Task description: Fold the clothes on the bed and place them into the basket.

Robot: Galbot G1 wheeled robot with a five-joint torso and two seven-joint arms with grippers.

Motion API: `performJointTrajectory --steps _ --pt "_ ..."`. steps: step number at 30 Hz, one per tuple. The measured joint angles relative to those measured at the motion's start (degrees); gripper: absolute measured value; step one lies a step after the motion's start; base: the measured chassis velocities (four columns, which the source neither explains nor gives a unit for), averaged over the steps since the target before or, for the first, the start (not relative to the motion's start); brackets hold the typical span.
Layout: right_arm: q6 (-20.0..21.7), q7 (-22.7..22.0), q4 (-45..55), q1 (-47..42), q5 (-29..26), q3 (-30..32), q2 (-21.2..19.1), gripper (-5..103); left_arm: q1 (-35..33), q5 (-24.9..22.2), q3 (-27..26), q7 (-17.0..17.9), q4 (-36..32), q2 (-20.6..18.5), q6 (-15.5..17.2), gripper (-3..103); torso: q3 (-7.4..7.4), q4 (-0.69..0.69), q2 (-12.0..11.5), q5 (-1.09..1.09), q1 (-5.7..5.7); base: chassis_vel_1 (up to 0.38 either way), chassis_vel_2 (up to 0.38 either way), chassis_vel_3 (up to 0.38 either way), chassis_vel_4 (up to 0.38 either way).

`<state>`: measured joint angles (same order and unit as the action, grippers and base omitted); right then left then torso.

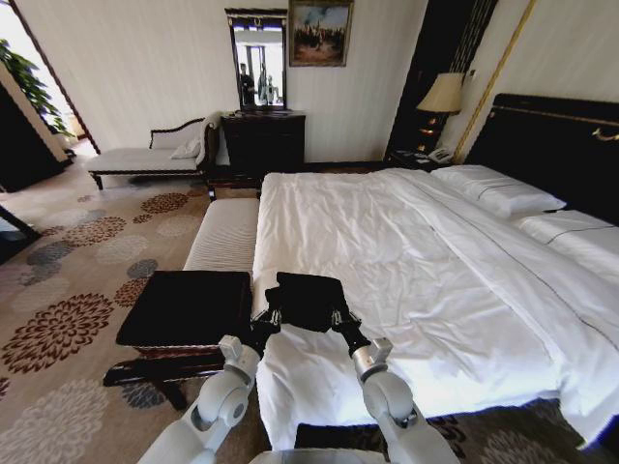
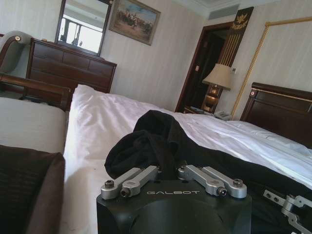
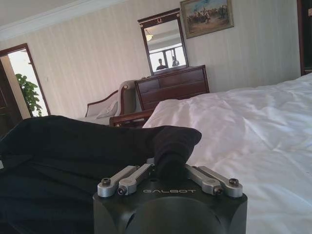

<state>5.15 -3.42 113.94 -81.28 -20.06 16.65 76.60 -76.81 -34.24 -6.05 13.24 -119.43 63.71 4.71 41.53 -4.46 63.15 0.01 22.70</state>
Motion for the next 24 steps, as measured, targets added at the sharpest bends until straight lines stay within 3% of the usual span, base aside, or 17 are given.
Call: performJointTrajectory --steps 18,24 --pt "0.45 0.06 0.71 0.01 0.61 -0.83 0.19 7 -2.44 0.70 -1.87 0.10 -1.95 -0.68 -0.12 7 0.00 0.00 0.00 0.00 0.00 0.229 0.231 -0.230 -0.222" --pt "-0.23 -0.21 0.63 0.62 -1.79 -2.12 0.26 7 -4.95 0.97 -4.70 0.26 -3.52 -0.74 -0.32 7 -0.01 0.01 0.01 -0.03 0.00 0.138 0.139 -0.129 -0.127"
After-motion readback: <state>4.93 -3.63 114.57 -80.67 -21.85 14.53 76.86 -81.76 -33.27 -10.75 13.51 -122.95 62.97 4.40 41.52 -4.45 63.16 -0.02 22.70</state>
